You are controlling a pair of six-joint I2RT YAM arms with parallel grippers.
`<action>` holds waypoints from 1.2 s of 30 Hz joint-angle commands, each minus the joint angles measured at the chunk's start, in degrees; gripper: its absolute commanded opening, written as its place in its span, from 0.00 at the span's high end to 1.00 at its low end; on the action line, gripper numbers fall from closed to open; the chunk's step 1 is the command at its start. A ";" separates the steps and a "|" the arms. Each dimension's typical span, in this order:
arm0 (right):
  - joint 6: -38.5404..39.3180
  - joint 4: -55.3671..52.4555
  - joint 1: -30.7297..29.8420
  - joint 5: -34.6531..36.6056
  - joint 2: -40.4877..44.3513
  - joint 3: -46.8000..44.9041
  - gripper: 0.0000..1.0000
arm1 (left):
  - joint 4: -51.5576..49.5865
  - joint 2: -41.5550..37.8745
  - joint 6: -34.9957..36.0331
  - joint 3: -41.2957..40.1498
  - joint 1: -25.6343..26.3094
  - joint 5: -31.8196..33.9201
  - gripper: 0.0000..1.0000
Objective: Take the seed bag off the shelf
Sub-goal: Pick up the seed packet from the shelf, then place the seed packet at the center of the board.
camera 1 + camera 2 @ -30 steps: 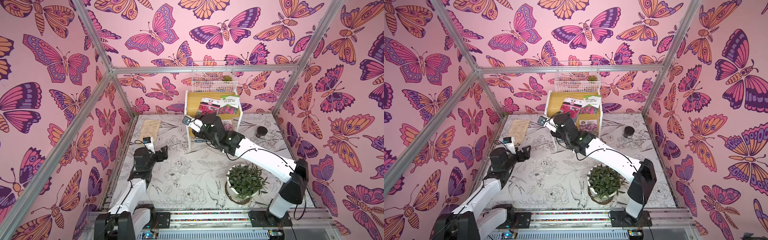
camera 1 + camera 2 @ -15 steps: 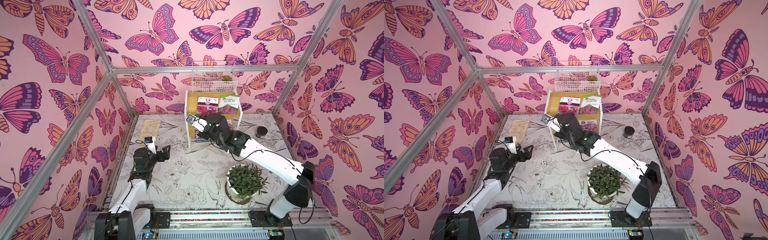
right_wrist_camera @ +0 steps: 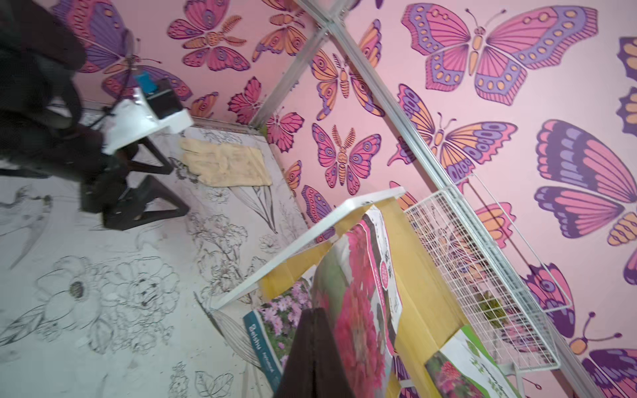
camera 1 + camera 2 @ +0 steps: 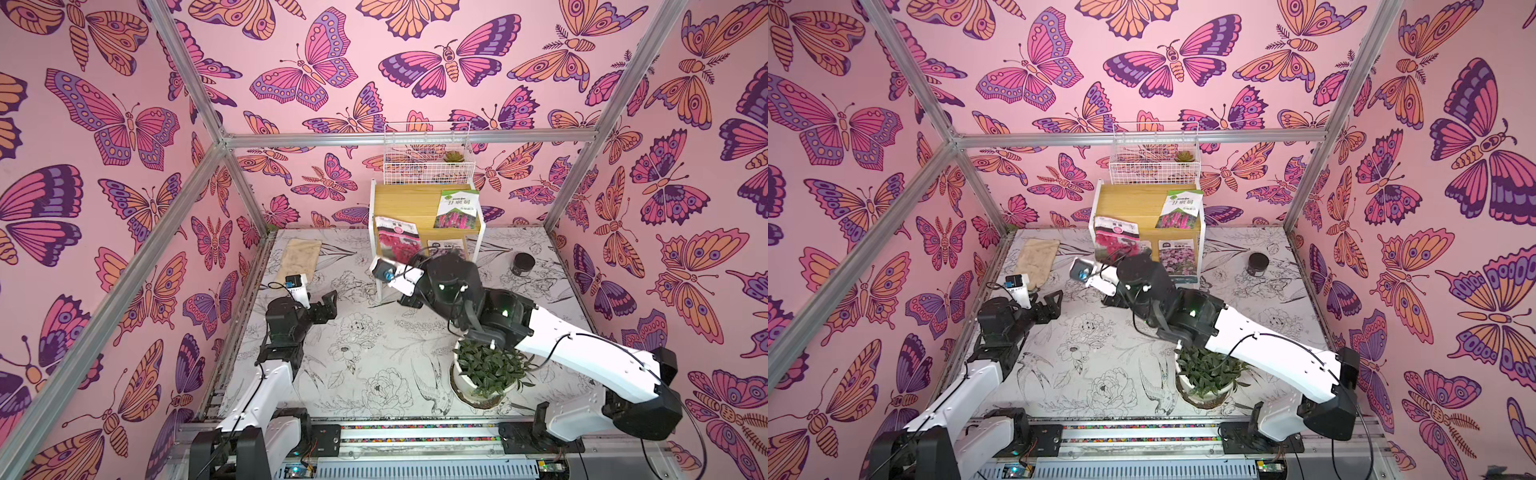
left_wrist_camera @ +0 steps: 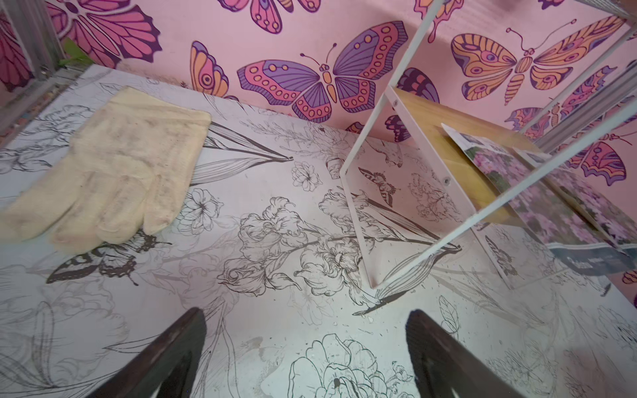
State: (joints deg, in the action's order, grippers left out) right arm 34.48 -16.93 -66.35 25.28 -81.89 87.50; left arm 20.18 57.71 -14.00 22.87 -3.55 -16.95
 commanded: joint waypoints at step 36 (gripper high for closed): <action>-6.47 15.10 3.50 -13.88 -29.78 2.12 1.00 | -11.56 -5.46 -8.37 -2.39 -9.49 20.75 0.00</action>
State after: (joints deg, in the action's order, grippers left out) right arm 25.56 -3.99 -62.57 13.63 -110.32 86.15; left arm 7.66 51.44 -20.97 21.71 -12.34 5.56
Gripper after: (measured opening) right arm 0.045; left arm 0.998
